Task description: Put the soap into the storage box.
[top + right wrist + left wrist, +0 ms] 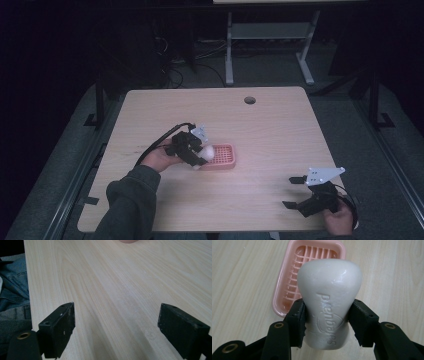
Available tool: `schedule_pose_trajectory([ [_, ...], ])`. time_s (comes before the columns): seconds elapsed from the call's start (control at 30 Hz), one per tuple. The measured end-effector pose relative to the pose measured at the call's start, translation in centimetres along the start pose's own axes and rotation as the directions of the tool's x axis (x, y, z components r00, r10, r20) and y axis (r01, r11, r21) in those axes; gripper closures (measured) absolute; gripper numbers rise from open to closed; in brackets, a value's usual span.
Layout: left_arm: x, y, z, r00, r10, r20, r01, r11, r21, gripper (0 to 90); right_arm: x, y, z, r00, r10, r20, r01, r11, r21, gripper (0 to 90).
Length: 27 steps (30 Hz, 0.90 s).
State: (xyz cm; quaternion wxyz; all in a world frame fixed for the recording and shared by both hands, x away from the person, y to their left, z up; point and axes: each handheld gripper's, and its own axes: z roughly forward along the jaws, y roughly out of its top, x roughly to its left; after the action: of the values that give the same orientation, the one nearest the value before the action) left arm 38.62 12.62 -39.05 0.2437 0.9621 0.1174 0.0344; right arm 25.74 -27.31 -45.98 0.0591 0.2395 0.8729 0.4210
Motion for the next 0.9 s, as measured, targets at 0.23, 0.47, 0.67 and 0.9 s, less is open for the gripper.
schedule_pose_trajectory([
  [0.23,0.3,1.1,0.2,0.9998,0.016,-0.009,-0.016,0.9998,0.013,49.6,0.0,0.0,0.0,1.0,0.001,0.0,-0.001,1.0,-0.001,14.0],
  [0.47,0.6,2.2,0.5,0.9997,0.024,-0.001,-0.024,0.9994,0.025,49.6,0.0,0.0,-0.1,1.0,0.002,0.0,-0.002,1.0,-0.004,14.0],
  [0.67,0.9,3.1,1.1,0.9993,0.036,0.002,-0.036,0.9987,0.036,49.6,-0.1,-0.1,-0.2,1.0,0.001,0.0,-0.001,1.0,-0.009,14.1],
  [0.9,1.3,3.9,2.0,0.9993,0.037,0.009,-0.037,0.9984,0.043,49.6,-0.2,-0.1,-0.2,1.0,0.002,0.0,-0.002,1.0,-0.013,14.0],
])
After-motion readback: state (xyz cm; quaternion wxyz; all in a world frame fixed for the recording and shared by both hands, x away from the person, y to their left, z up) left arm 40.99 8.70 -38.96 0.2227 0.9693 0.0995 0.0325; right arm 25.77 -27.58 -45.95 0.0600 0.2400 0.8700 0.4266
